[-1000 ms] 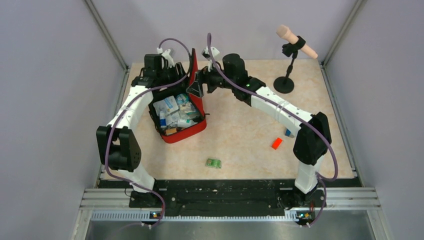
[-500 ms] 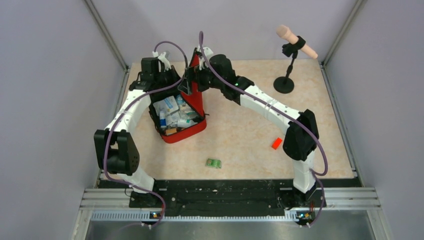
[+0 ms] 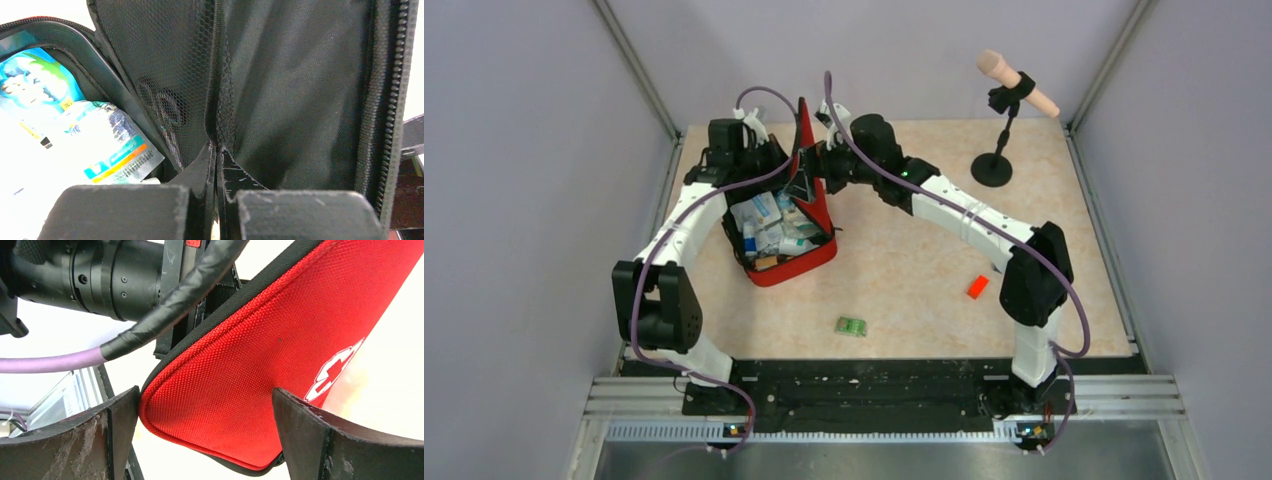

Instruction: Organize the medicine kit

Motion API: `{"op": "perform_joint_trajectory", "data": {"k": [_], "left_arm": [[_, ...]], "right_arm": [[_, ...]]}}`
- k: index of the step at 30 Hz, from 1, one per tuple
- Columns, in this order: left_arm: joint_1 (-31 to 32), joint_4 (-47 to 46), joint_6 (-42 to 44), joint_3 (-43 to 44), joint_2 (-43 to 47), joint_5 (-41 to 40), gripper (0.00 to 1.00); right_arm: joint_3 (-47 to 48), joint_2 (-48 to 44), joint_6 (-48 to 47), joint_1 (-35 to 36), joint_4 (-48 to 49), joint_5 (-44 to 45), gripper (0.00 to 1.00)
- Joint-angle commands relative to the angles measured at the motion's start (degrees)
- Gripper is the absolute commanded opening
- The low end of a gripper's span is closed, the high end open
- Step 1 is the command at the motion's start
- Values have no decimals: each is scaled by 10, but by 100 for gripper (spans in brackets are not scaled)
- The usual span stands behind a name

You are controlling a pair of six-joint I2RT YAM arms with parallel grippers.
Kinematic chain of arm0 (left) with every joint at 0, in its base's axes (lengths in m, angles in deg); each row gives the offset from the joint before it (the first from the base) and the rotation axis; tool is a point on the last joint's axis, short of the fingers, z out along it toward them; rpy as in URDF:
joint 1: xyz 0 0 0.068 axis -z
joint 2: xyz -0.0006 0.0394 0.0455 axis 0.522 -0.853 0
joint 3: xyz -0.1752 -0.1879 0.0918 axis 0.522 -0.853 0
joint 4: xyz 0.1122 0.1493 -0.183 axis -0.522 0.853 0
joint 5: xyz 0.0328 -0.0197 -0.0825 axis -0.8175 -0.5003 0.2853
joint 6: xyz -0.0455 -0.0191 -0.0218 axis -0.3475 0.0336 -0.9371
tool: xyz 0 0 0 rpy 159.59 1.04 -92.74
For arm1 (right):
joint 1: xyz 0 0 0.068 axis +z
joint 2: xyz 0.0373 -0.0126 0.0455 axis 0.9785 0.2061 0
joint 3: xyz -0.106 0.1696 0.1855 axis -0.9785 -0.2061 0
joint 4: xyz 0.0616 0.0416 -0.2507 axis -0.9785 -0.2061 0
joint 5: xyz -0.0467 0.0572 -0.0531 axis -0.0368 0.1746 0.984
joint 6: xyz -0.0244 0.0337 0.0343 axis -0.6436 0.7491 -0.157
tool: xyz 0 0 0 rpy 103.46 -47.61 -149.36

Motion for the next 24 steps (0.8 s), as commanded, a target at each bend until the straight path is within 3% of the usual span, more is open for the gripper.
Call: {"op": "perform_joint_trajectory", "data": {"k": [1, 7, 15, 17, 20, 24], "left_arm": [[-4, -43, -8, -9, 26, 0, 0], [-6, -44, -8, -12, 24, 0, 0], [-6, -58, -21, -19, 20, 6, 0], [-6, -59, -25, -20, 20, 9, 0], [-6, -56, -23, -20, 26, 8, 0], [-14, -39, -8, -26, 43, 3, 0]], "right_arm": [[-6, -23, -26, -3, -23, 17, 99], [13, -12, -26, -3, -20, -30, 99], [32, -2, 7, 8, -21, 32, 99], [43, 3, -5, 22, -48, 107, 99], [61, 6, -34, 46, -83, 305, 99], [42, -17, -33, 47, -94, 412, 95]]}}
